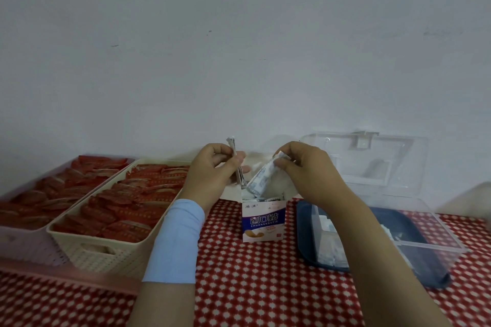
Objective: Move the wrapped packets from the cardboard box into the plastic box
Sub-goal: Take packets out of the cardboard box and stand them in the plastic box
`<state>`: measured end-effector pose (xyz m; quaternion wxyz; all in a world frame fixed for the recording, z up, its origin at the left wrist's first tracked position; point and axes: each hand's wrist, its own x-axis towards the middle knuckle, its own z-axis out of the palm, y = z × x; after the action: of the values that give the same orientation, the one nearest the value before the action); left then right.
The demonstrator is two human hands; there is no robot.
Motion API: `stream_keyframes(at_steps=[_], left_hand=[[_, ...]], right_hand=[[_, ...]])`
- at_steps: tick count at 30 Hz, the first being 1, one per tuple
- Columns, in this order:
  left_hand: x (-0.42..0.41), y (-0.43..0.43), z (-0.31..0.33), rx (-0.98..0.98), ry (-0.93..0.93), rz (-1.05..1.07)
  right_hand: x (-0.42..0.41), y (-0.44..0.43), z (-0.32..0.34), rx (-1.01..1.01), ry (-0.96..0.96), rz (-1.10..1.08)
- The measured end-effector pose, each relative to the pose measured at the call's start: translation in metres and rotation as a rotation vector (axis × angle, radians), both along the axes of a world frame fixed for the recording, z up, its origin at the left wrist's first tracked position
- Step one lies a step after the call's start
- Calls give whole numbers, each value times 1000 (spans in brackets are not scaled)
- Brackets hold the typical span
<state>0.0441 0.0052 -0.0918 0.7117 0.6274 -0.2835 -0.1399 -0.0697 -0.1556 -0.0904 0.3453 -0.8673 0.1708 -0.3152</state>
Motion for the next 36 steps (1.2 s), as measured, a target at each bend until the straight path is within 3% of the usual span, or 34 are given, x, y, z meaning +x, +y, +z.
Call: stream_keyframes(at_steps=[6,13,18,23,30,34,36], left_hand=[[-2,1,3,-1,4,-31],[-4,7,9,-66,59,-36],[-8,12,11,-54,231,-400],[-14,7,8,-97,327,-560],[-14,2,3,-166,395,-516],[-11,2,2,-200,430,-486],[-10,2,1,-182,440,-495]], right_hand=[[-4,-1,7,-122,-61,29],[-22,8,32,-52,-201,73],[-25,23,43,13,-131,287],[-17,28,37,-6,-120,251],[-8,32,27,-74,-207,98],[-19,35,32,-17,-56,274],[-22,38,34,-82,43,317]])
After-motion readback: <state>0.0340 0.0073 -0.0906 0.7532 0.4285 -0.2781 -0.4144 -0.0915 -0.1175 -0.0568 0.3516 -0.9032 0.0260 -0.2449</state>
